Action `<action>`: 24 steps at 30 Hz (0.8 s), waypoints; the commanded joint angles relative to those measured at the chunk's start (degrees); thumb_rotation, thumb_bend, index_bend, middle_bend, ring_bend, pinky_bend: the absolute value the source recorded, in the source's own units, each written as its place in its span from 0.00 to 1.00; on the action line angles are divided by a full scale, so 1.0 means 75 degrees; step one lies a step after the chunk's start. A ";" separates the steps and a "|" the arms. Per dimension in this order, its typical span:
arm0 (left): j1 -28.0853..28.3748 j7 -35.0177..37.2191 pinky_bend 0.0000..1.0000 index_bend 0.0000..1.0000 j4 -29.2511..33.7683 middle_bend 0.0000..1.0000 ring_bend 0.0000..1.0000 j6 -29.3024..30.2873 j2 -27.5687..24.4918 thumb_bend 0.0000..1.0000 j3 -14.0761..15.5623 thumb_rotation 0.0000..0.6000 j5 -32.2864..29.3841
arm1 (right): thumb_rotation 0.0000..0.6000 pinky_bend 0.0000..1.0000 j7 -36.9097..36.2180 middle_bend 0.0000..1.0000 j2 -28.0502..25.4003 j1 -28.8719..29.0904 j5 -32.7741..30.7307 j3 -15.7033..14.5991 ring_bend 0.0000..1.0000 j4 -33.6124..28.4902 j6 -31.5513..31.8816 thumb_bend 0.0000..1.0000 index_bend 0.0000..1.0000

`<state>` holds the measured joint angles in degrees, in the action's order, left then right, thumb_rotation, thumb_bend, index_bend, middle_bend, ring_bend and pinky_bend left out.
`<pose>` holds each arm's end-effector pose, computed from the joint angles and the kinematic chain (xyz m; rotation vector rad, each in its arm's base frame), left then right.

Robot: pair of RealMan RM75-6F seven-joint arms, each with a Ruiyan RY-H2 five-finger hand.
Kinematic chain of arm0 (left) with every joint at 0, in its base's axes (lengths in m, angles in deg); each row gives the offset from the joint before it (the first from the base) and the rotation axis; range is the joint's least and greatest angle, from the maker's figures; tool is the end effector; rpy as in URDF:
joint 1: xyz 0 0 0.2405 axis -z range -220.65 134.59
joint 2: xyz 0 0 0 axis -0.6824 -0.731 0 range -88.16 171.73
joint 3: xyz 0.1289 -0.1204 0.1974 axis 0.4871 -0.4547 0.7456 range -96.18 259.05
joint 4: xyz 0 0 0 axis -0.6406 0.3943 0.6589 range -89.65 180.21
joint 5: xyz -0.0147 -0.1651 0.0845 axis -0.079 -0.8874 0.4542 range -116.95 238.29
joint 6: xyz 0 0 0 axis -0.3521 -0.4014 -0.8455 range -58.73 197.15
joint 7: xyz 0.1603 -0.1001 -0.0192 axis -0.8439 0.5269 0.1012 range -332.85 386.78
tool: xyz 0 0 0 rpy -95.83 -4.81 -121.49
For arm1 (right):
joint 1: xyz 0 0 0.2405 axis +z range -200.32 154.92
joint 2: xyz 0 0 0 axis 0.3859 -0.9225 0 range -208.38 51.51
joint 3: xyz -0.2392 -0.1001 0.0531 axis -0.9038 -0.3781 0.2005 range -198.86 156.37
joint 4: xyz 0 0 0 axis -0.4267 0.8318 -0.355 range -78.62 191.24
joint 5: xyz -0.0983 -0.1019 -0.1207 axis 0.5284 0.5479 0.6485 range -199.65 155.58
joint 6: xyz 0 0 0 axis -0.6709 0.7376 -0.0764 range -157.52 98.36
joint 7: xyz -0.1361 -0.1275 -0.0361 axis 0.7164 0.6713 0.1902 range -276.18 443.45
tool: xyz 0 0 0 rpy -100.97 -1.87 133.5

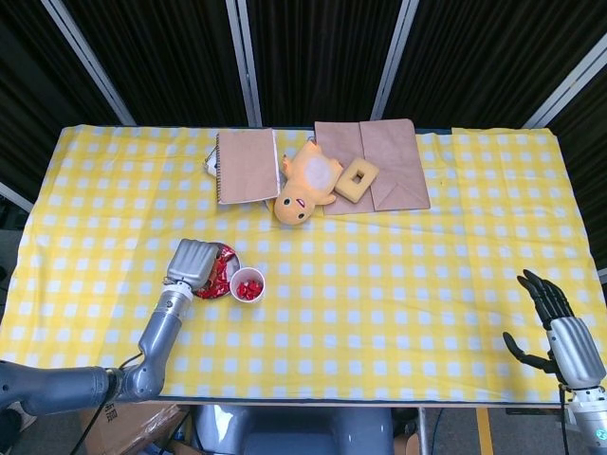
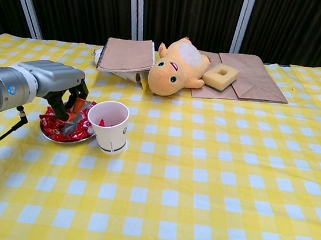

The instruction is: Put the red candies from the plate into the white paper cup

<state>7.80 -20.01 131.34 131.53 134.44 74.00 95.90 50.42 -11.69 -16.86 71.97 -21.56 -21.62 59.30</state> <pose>-0.1571 0.3992 -0.0281 -1.8054 -0.8558 -0.5333 -0.3215 -0.2223 0.1816 1.3795 -1.1491 1.2574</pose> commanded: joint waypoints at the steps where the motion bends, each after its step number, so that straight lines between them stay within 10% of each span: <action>1: 0.0014 -0.0019 0.95 0.59 0.0012 0.62 0.94 -0.0002 -0.0003 0.43 -0.0021 1.00 -0.0013 | 1.00 0.00 -0.0011 0.00 -0.0002 -0.0002 -0.0007 0.0002 0.00 0.0001 0.0000 0.42 0.00; 24: -0.0005 -0.0061 0.95 0.59 0.0339 0.65 0.94 0.0104 -0.0323 0.43 -0.0096 1.00 0.0018 | 1.00 0.00 0.0007 0.00 -0.0003 -0.0004 -0.0003 0.0003 0.00 -0.0010 -0.0001 0.42 0.00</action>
<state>7.78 -20.46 133.86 132.28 132.04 73.29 96.03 50.47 -11.71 -16.88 71.95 -21.54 -21.69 59.33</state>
